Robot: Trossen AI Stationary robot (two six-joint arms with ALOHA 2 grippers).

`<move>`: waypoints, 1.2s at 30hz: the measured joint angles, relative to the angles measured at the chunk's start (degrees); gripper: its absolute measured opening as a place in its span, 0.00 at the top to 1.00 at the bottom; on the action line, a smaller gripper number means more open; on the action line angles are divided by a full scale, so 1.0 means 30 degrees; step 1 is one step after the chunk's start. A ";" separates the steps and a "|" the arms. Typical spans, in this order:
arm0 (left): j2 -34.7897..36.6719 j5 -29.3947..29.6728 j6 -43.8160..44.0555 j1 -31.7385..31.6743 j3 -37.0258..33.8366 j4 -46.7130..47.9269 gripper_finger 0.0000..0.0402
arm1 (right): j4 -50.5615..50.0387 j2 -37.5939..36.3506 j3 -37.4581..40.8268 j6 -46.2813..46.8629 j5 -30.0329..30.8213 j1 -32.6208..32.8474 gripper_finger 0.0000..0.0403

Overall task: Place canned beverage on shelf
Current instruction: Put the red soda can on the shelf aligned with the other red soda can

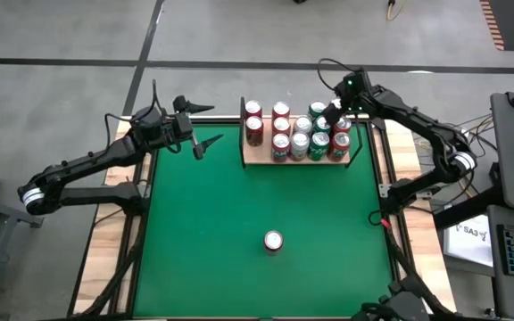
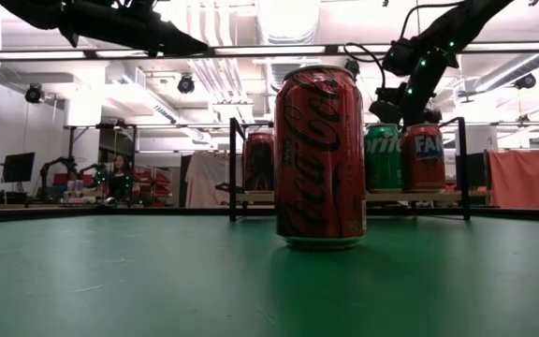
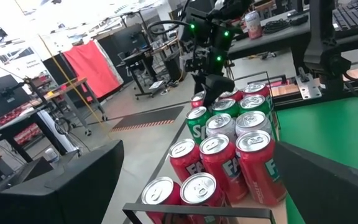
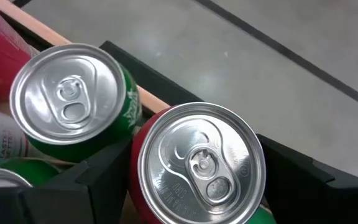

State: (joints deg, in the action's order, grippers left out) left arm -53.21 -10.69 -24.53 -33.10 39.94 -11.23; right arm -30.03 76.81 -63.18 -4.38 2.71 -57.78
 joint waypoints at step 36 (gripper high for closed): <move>-0.0007 -0.1804 0.1865 0.0029 0.0000 0.0232 0.01 | -0.0658 -0.0057 0.0029 0.0089 -0.0050 -0.0022 0.15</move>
State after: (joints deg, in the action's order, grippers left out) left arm -53.23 -16.10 -18.94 -33.01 39.94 -10.54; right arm -32.01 76.64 -63.09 -4.12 2.56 -57.84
